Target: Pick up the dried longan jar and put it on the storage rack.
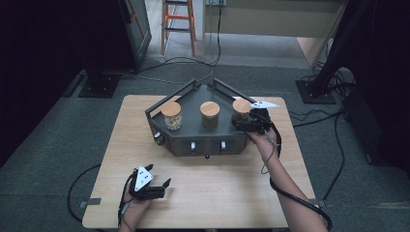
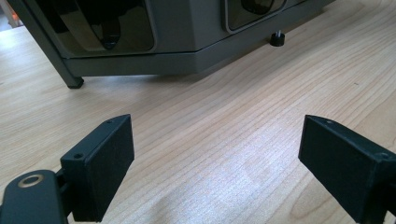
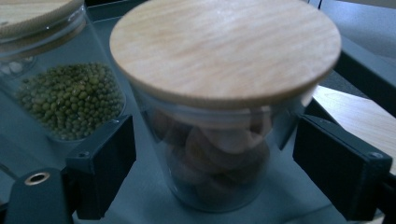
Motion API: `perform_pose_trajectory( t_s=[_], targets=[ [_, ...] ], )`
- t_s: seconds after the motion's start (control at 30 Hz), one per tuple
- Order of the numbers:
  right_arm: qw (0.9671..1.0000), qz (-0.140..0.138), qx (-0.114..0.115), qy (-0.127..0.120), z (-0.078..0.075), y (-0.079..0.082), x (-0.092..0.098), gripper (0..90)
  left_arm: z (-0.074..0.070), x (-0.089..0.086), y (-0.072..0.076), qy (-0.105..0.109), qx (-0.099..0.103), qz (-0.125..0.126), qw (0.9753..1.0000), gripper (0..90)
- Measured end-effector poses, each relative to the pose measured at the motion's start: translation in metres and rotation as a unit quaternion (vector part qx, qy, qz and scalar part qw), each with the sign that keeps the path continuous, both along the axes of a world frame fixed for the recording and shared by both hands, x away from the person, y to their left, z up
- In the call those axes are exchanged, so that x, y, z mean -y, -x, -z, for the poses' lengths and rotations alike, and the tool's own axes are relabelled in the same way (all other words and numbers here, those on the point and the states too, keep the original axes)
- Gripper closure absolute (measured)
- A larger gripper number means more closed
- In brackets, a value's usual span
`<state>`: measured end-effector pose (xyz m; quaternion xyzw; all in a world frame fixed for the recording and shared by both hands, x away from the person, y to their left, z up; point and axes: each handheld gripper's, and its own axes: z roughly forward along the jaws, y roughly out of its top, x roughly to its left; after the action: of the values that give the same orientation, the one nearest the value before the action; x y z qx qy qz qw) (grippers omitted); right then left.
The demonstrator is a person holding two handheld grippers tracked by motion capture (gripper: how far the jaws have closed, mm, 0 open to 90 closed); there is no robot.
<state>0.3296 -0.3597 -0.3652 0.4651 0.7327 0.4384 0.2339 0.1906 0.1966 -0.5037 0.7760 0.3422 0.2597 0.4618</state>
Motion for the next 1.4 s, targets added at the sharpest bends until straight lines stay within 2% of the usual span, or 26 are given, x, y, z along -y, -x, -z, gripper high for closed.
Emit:
perform_pose_trajectory(
  t_s=[0.2,0.63,0.9,1.4],
  targets=[
    [1.0,-0.002,0.004,-0.004,0.004,0.007,0.003,13.0,0.0,0.0,0.0,0.001,0.001,0.0,1.0,10.4],
    [0.9998,-0.006,0.015,0.01,0.006,0.021,0.006,13.1,0.001,0.001,0.001,-0.002,0.003,0.002,1.0,10.4],
    [0.9997,-0.006,0.023,0.007,0.008,0.029,0.009,13.1,0.0,0.001,0.0,-0.004,0.002,0.002,1.0,10.4],
    [0.9992,-0.022,0.035,0.0,0.01,0.046,0.011,13.2,0.0,0.001,0.0,-0.002,0.002,0.002,1.0,10.4]
  ],
)
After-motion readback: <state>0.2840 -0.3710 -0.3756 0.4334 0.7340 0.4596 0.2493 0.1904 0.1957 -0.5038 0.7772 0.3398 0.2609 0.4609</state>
